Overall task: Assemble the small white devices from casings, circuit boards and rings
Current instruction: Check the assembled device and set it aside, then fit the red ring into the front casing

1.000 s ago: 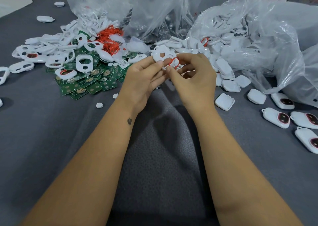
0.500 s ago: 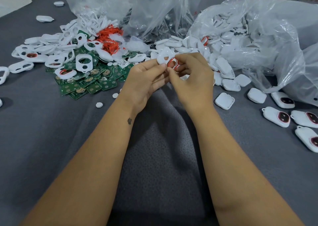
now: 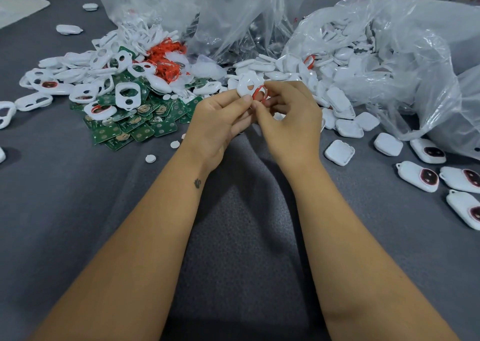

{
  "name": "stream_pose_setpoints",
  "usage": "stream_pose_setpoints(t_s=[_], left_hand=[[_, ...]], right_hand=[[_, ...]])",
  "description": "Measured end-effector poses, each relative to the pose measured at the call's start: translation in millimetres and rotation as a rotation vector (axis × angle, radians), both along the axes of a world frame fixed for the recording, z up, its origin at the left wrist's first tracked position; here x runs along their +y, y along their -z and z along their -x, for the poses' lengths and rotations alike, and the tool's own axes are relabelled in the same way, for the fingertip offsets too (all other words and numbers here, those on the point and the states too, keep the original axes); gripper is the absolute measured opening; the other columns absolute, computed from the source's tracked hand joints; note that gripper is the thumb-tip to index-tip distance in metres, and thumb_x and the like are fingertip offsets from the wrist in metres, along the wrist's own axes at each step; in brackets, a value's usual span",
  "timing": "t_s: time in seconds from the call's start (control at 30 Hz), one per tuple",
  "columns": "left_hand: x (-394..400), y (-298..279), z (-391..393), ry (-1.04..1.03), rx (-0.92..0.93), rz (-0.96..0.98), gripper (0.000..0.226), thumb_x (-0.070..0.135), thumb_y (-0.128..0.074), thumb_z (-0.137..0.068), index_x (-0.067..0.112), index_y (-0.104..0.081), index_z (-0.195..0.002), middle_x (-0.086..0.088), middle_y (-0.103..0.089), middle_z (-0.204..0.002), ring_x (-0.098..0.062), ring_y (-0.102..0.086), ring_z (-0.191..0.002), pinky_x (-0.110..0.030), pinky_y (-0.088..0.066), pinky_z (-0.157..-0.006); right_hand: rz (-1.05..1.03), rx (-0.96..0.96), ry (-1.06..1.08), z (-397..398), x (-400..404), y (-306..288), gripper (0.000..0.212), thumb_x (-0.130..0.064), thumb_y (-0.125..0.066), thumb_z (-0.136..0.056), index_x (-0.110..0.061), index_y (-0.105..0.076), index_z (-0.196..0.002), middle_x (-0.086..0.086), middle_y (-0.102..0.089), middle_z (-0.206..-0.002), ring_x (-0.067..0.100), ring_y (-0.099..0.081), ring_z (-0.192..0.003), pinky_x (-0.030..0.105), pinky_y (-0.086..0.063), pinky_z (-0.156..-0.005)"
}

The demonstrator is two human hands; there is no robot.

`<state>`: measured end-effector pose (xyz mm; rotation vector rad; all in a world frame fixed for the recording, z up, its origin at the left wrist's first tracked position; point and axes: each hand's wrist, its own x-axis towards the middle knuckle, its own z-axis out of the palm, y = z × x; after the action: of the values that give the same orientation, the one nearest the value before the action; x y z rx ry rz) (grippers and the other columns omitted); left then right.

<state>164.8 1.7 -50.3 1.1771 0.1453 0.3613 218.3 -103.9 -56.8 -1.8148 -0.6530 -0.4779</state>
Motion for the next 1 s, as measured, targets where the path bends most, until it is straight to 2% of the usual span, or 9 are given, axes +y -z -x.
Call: stream_pose_setpoints(t_s=[0.17, 0.33, 0.6, 0.93, 1.0], left_hand=[[-0.6, 0.6, -0.7, 0.012, -0.019, 0.002, 0.017, 0.000, -0.050, -0.097, 0.002, -0.067, -0.098, -0.005, -0.076, -0.087, -0.013, -0.072, -0.087, -0.020, -0.055, -0.078], [-0.7, 1.4, -1.9, 0.020, -0.042, 0.006, 0.017, -0.001, -0.050, -0.097, 0.001, -0.067, -0.100, -0.005, -0.076, -0.089, -0.014, -0.072, -0.089, -0.020, -0.055, -0.079], [0.3, 2.4, -1.6, 0.064, -0.076, 0.031, 0.016, 0.000, -0.048, -0.098, -0.006, -0.063, -0.103, -0.008, -0.076, -0.090, -0.016, -0.073, -0.090, -0.018, -0.054, -0.076], [2.1, 3.9, -1.8, 0.029, -0.044, -0.021, 0.016, 0.003, -0.052, -0.097, -0.001, -0.067, -0.100, -0.012, -0.074, -0.100, -0.020, -0.071, -0.101, -0.019, -0.053, -0.081], [1.2, 4.7, -2.1, 0.026, -0.055, -0.043, 0.016, 0.003, -0.053, -0.096, 0.002, -0.068, -0.102, -0.010, -0.075, -0.099, -0.019, -0.070, -0.101, -0.019, -0.053, -0.082]], right_hand=[[-0.020, 0.018, 0.005, -0.7, 0.1, 0.2, 0.023, -0.006, -0.072, -0.078, -0.008, -0.070, -0.101, -0.004, -0.057, -0.091, -0.004, -0.057, -0.071, 0.005, -0.045, -0.071], [-0.021, 0.020, 0.011, -0.6, 0.8, 0.3, 0.021, -0.008, -0.072, -0.079, -0.009, -0.070, -0.100, -0.005, -0.056, -0.089, -0.003, -0.057, -0.071, 0.006, -0.045, -0.071], [-0.099, 0.060, -0.015, 1.6, -1.2, -2.0, 0.021, -0.009, -0.075, -0.079, -0.010, -0.070, -0.099, -0.005, -0.059, -0.089, -0.009, -0.058, -0.074, 0.006, -0.046, -0.073], [-0.105, 0.165, -0.032, 0.8, -0.4, -3.8, 0.022, -0.010, -0.075, -0.080, -0.012, -0.071, -0.102, -0.004, -0.063, -0.091, 0.004, -0.062, -0.079, 0.016, -0.051, -0.078], [-0.117, 0.209, -0.041, 0.5, 0.2, -3.7, 0.022, -0.010, -0.074, -0.081, -0.011, -0.071, -0.103, 0.000, -0.065, -0.094, 0.008, -0.063, -0.081, 0.021, -0.053, -0.080]])
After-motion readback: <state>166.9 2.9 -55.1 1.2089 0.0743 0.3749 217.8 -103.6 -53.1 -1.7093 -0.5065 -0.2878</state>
